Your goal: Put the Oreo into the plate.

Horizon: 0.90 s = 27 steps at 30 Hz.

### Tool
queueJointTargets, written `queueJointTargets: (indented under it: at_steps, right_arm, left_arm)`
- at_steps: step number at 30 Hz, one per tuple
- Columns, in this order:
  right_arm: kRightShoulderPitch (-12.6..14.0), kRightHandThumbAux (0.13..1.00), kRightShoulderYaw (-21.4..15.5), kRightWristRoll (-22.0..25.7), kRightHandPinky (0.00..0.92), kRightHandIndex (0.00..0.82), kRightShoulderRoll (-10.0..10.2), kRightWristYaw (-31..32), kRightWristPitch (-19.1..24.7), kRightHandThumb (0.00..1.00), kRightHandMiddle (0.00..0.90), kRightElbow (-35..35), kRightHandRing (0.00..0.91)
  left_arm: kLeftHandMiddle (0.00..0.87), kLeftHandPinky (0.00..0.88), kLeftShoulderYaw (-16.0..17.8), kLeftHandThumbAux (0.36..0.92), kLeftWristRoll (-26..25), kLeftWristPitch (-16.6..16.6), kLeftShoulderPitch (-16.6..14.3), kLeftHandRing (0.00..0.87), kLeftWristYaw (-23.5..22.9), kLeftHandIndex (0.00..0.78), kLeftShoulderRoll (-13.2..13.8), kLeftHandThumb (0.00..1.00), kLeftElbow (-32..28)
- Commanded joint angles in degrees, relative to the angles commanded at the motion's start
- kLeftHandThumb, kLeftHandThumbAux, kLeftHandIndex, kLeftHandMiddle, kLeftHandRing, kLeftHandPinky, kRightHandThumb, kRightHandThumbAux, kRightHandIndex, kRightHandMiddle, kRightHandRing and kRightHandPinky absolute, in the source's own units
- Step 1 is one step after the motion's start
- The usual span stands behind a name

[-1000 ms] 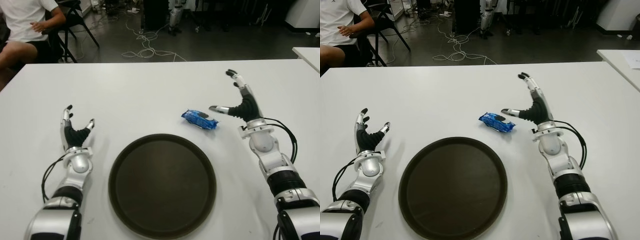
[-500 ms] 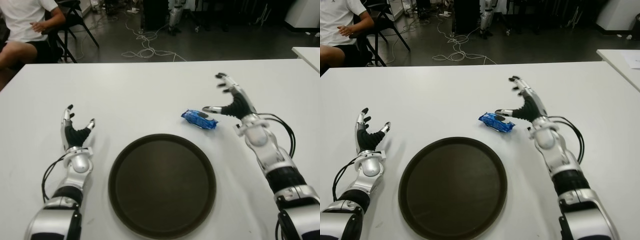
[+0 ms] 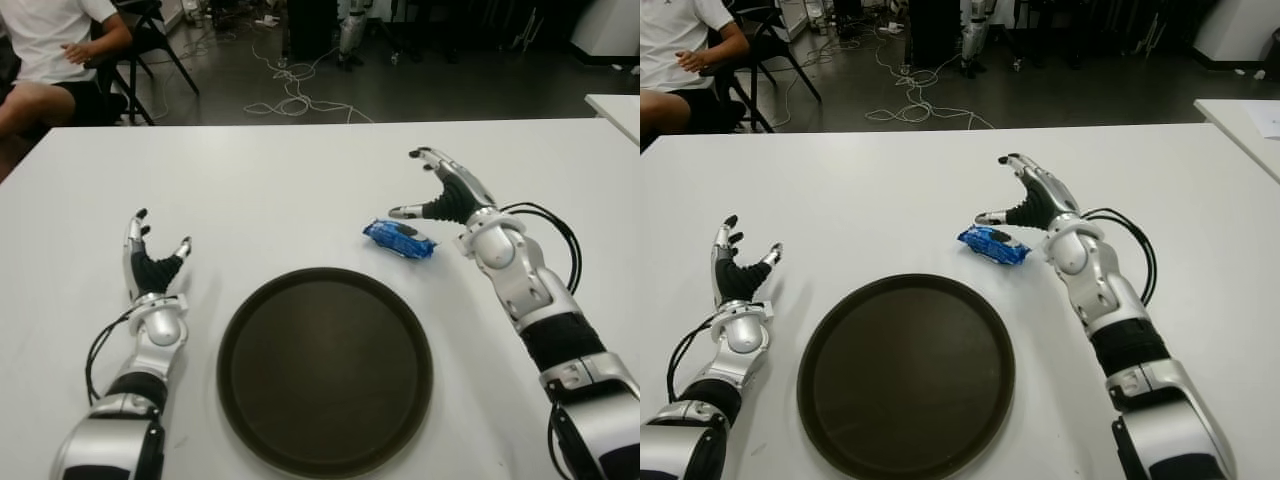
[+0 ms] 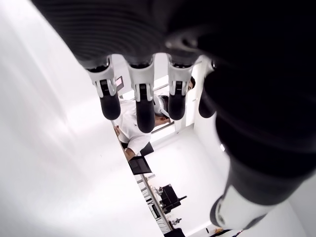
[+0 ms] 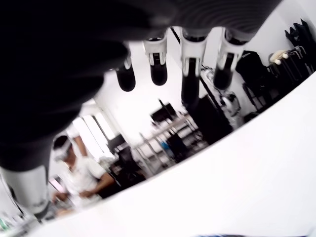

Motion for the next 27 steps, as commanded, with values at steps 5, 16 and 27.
queueJointTargets:
  at_steps: [5,16,27]
  right_arm:
    - [-1.35,0.6,1.83,-1.75,0.065,0.065,-0.57,1.02,1.26,0.0,0.058,0.27,0.061]
    - [-5.7,0.596,5.69,-5.67,0.049,0.129,-0.86,1.84,2.96,0.0,0.104,5.44,0.08]
    - [-9.38,0.598,8.6,-7.17,0.062,0.164,0.6,2.29,5.47,0.0,0.134,10.48,0.112]
  left_arm:
    - [0.129,0.152,-0.07,0.79,0.08,0.15,-0.01,0.142,0.21,0.102,-0.04,0.081,-0.03]
    - [0.124,0.176,0.22,0.817,-0.41,0.36,-0.11,0.144,0.06,0.093,-0.47,0.061,-0.17]
    - [0.134,0.202,0.14,0.822,-0.29,-0.03,-0.19,0.158,0.24,0.112,-0.44,0.074,0.05]
